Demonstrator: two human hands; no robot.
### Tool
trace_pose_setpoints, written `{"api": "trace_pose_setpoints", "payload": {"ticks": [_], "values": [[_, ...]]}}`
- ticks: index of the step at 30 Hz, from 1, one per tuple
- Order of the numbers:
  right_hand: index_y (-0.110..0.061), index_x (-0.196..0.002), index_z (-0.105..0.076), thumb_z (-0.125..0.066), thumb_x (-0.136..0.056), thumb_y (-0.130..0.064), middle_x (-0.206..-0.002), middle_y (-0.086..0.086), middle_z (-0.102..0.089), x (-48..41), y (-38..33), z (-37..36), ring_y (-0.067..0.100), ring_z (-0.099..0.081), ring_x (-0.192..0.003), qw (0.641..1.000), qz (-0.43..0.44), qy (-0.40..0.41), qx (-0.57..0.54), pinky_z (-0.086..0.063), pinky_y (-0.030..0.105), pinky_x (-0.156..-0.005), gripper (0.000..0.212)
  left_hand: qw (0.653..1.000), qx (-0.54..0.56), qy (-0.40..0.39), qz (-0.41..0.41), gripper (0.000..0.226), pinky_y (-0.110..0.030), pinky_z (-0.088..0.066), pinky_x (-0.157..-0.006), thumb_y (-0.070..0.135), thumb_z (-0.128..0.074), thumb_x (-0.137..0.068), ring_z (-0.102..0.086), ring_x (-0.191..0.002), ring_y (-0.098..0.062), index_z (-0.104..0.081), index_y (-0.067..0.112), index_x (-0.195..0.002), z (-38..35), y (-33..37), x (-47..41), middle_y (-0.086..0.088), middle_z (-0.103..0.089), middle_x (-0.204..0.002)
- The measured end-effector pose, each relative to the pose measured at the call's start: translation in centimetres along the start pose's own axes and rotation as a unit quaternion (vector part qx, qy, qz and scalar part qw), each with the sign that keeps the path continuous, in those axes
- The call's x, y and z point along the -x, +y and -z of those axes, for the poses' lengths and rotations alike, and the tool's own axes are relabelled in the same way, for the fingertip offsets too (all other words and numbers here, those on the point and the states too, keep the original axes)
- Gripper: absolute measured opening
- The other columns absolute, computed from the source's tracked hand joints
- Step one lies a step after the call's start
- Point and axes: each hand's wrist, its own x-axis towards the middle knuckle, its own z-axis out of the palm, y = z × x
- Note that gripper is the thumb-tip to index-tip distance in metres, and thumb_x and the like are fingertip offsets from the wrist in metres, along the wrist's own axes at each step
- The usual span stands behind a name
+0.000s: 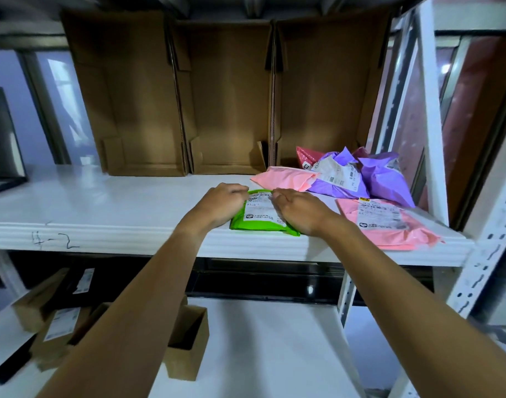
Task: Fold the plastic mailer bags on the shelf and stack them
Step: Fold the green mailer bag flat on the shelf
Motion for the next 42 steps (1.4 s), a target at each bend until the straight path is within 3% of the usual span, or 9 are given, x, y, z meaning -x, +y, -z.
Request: {"api": "trace_pose_setpoints", "payload": {"ticks": [3,6,11,16,19,25,31,36,42], "values": [[-0.008,-0.118,-0.061,-0.024,-0.109,-0.03,-0.128,0.016,-0.061,0.5,-0.2,0.0,0.033,-0.053,-0.112,0.999,0.011,0.042,-0.005,-0.037,0.033,-0.086,0.044,1.0,0.011,0.013,0.004,0.039,-0.034,-0.035,-0.114,0.033,-0.054,-0.095,-0.046,-0.136,-0.018,-0.067,0.026,-0.131,0.0,0.1,0.0,0.006,-0.056,-0.145],[-0.007,-0.12,-0.061,-0.028,-0.108,-0.029,-0.128,0.016,-0.061,0.6,-0.1,0.3,0.035,-0.053,-0.117,0.994,-0.001,0.105,-0.014,-0.036,0.034,-0.086,0.041,1.0,0.005,0.022,-0.008,0.036,-0.033,-0.038,-0.11,0.029,-0.051,-0.097,-0.049,-0.132,-0.019,-0.068,0.027,-0.128,0.0,0.2,0.1,0.005,-0.059,-0.141],[-0.014,-0.114,-0.065,-0.048,-0.096,-0.04,-0.116,0.012,-0.068,0.0,1.0,0.3,0.034,-0.06,-0.106,0.975,-0.093,0.203,-0.014,-0.047,0.039,-0.088,0.035,0.999,0.017,0.043,-0.011,0.034,-0.032,-0.043,-0.104,0.028,-0.052,-0.095,-0.055,-0.122,-0.017,-0.07,0.029,-0.123,0.1,-0.3,0.1,0.003,-0.066,-0.128],[-0.015,-0.104,-0.065,-0.051,-0.096,-0.04,-0.104,0.01,-0.071,0.0,1.0,0.1,0.032,-0.061,-0.1,0.977,-0.091,0.191,-0.001,-0.049,0.038,-0.084,0.029,0.995,0.079,0.061,0.001,0.019,-0.032,-0.049,-0.096,0.031,-0.062,-0.088,-0.063,-0.102,-0.012,-0.075,0.034,-0.102,0.4,-1.1,-0.1,0.01,-0.071,-0.099],[-0.019,-0.103,-0.065,-0.054,-0.095,-0.039,-0.104,0.007,-0.072,-0.1,1.2,0.1,0.03,-0.061,-0.103,0.98,-0.081,0.18,-0.015,-0.049,0.038,-0.085,0.025,0.993,0.096,0.065,-0.003,0.011,-0.031,-0.051,-0.092,0.03,-0.07,-0.086,-0.066,-0.095,-0.009,-0.077,0.03,-0.094,0.3,-1.4,-0.3,0.008,-0.073,-0.093],[-0.019,-0.125,-0.055,-0.056,-0.095,-0.04,-0.111,0.002,-0.07,-0.1,1.5,0.1,0.027,-0.059,-0.11,0.982,-0.076,0.164,-0.054,-0.048,0.037,-0.091,0.037,0.992,0.109,0.068,-0.005,0.005,-0.027,-0.051,-0.088,0.027,-0.077,-0.083,-0.067,-0.092,-0.01,-0.079,0.025,-0.087,0.1,-1.5,-0.7,0.008,-0.074,-0.086],[-0.021,-0.12,-0.058,-0.063,-0.091,-0.023,-0.081,-0.013,-0.066,0.1,1.5,0.4,0.017,-0.063,-0.096,0.971,-0.061,0.168,-0.156,-0.049,0.033,-0.084,0.029,0.991,0.114,0.064,-0.01,0.004,-0.032,-0.052,-0.089,0.031,-0.082,-0.078,-0.068,-0.092,-0.012,-0.08,0.029,-0.081,0.0,-2.0,-1.2,0.01,-0.075,-0.082],[-0.018,-0.113,-0.064,-0.066,-0.088,-0.014,-0.082,-0.01,-0.067,0.0,1.3,0.4,0.015,-0.064,-0.089,0.97,-0.053,0.164,-0.17,-0.05,0.032,-0.083,0.025,0.988,0.141,0.054,-0.02,0.011,-0.038,-0.054,-0.093,0.032,-0.085,-0.076,-0.07,-0.091,-0.014,-0.08,0.024,-0.082,0.1,-2.1,-1.1,0.007,-0.076,-0.083],[-0.018,-0.106,-0.067,-0.06,-0.089,-0.014,-0.089,0.003,-0.073,0.6,1.0,0.5,0.019,-0.064,-0.087,0.978,-0.057,0.16,-0.12,-0.044,0.026,-0.066,0.019,0.986,0.159,0.04,-0.017,0.014,-0.039,-0.054,-0.092,0.031,-0.085,-0.078,-0.071,-0.091,-0.017,-0.08,0.021,-0.084,0.2,-1.7,-0.7,0.003,-0.076,-0.086]]}}
